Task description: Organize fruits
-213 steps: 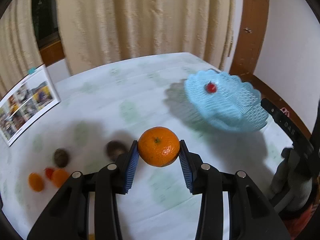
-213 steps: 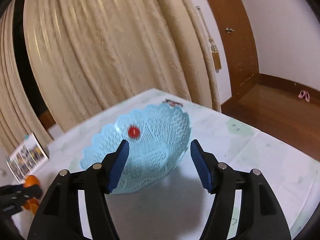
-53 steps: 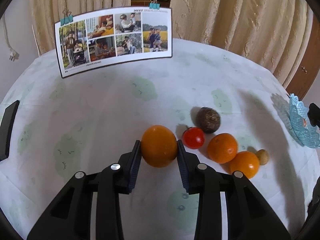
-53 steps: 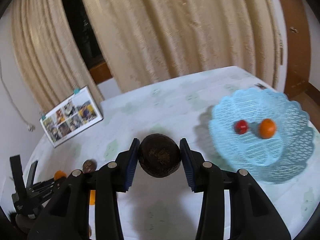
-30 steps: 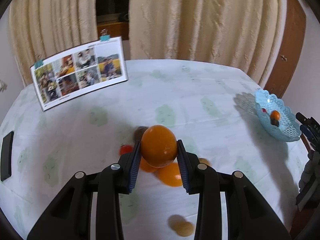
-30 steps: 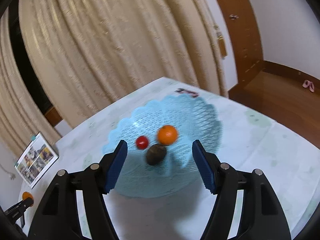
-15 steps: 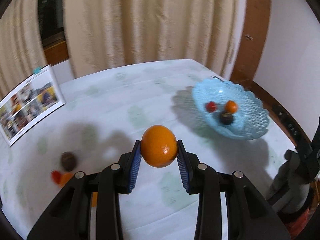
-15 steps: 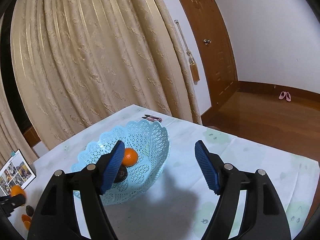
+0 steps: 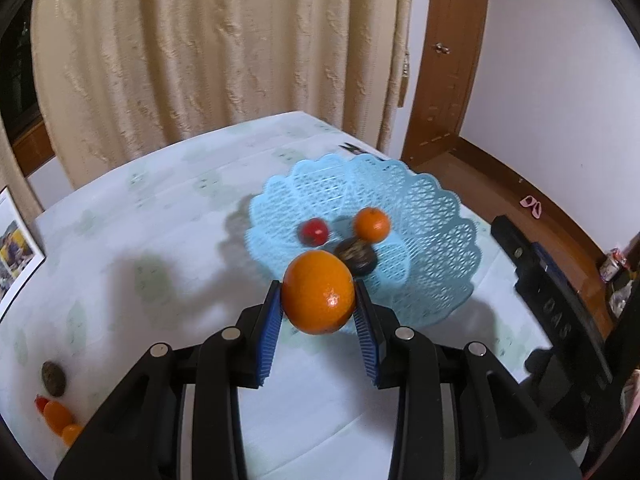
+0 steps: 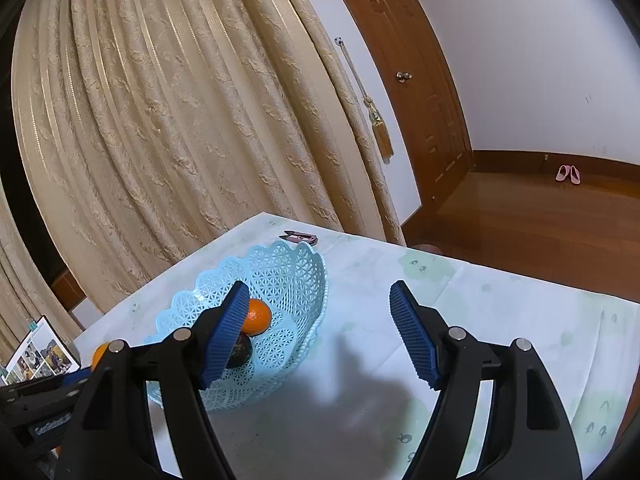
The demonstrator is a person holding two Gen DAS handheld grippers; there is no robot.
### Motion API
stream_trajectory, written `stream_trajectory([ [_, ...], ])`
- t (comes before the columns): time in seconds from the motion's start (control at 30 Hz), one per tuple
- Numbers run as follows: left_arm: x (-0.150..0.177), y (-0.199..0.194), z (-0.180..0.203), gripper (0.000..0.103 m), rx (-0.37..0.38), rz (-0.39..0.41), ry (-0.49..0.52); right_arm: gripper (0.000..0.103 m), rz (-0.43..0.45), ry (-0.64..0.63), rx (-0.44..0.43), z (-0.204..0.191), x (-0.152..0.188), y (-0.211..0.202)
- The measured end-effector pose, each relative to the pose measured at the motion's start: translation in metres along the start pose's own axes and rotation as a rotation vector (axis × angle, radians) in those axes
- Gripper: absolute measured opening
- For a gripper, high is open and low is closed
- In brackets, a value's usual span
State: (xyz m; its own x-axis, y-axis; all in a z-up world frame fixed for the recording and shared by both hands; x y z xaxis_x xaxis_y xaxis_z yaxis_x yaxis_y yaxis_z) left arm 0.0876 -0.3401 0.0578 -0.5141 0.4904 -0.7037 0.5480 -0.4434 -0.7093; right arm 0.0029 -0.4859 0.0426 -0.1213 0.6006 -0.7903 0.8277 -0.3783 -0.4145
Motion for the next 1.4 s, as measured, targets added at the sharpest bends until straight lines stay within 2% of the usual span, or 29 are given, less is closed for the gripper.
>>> stream_trajectory([
  [0.1,-0.007,0.009,0.007,0.039,0.01,0.002,0.002,0.074,-0.008,-0.007,-0.003,-0.002,0.001,0.0],
  [0.13,-0.009,0.01,0.008,0.044,0.009,0.005,0.0,0.074,-0.012,-0.009,-0.004,-0.002,0.002,0.001],
  [0.17,-0.01,0.01,0.008,0.06,0.01,0.009,-0.002,0.074,-0.016,-0.01,-0.006,-0.002,0.002,0.001],
  [0.2,-0.011,0.009,0.008,0.067,0.009,0.02,-0.005,0.074,-0.02,-0.009,-0.009,-0.002,0.002,0.001],
  [0.37,-0.009,-0.001,-0.007,0.08,-0.019,0.038,-0.026,0.075,-0.034,0.0,-0.018,-0.002,0.003,0.003],
  [0.5,-0.004,-0.009,-0.027,0.085,-0.05,0.037,-0.072,0.075,-0.03,-0.004,-0.019,-0.003,0.004,0.003],
  [1.13,0.052,-0.083,-0.137,0.089,-0.225,0.053,-0.232,0.075,-0.006,-0.027,0.019,-0.007,0.006,-0.001],
  [1.4,0.086,-0.113,-0.196,0.089,-0.323,0.045,-0.323,0.075,-0.046,-0.043,-0.008,-0.014,0.012,-0.006],
])
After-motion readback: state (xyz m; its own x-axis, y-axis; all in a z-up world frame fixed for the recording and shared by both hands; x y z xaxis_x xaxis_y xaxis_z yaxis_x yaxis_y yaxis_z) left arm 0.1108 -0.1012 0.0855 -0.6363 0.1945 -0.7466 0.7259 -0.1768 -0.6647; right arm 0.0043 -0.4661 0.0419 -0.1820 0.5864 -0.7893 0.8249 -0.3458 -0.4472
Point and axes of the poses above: each gripper's, at about its wrist camera, not at the fingertips, and y roughly the way its jaws point, z to its right, x to its underside, the point moved 4 cm from there along y, roughly the way its jaws point, and after that the axes turned 7 degrees about y, right-handed, at the moved point
